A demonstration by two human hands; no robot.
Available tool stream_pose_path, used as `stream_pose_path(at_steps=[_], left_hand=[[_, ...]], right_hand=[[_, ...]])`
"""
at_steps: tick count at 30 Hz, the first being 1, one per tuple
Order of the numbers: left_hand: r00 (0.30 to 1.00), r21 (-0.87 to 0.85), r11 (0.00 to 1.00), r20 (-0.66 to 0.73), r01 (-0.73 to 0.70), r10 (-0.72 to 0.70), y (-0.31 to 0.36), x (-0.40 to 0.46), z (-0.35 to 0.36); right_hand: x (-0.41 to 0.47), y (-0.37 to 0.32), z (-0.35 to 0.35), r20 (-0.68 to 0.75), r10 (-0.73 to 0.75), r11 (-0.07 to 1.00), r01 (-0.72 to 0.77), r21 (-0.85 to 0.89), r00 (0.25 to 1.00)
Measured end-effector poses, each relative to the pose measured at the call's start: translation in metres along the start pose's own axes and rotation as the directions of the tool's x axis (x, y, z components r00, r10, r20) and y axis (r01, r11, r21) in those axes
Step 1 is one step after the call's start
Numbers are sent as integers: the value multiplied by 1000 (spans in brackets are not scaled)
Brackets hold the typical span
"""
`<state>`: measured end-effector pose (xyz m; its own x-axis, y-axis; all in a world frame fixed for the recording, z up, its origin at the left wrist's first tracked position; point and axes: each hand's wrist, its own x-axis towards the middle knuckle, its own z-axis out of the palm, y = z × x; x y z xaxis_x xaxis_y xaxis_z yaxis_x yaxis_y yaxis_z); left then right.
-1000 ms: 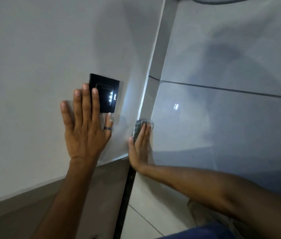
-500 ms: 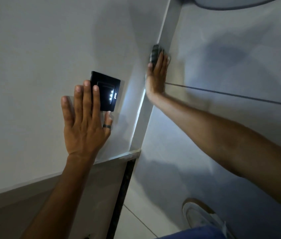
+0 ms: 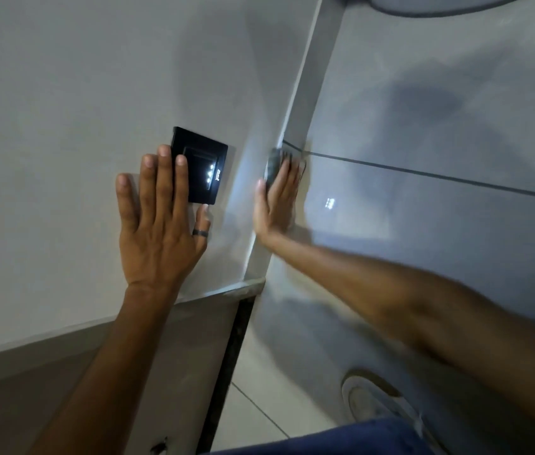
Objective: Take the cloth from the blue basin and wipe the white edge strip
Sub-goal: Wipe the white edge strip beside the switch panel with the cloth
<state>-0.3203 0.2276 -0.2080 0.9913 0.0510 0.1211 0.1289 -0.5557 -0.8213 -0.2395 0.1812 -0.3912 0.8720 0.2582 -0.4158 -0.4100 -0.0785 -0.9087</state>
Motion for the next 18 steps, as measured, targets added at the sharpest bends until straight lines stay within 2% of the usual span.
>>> stream_pose_path(at_steps=[3, 9, 13, 15, 18], left_hand=[[1000, -14, 1000, 3, 10, -10, 0, 0, 1], [998, -60, 996, 20, 61, -59, 5, 1, 2], [988, -234, 960, 1, 153, -157, 27, 14, -1], [994, -325, 941, -23, 96, -109, 47, 22, 3], [1000, -417, 909, -16, 11, -19, 71, 38, 7]], right_hand=[[86, -32, -19, -73, -102, 995, 102, -12, 992], [210, -73, -47, -96, -109, 992, 114, 56, 989], [193, -63, -37, -140, -159, 984, 169, 62, 977], [155, -41, -27, -160, -173, 980, 186, 70, 972], [95, -14, -18, -66, -192, 980, 195, 42, 979]])
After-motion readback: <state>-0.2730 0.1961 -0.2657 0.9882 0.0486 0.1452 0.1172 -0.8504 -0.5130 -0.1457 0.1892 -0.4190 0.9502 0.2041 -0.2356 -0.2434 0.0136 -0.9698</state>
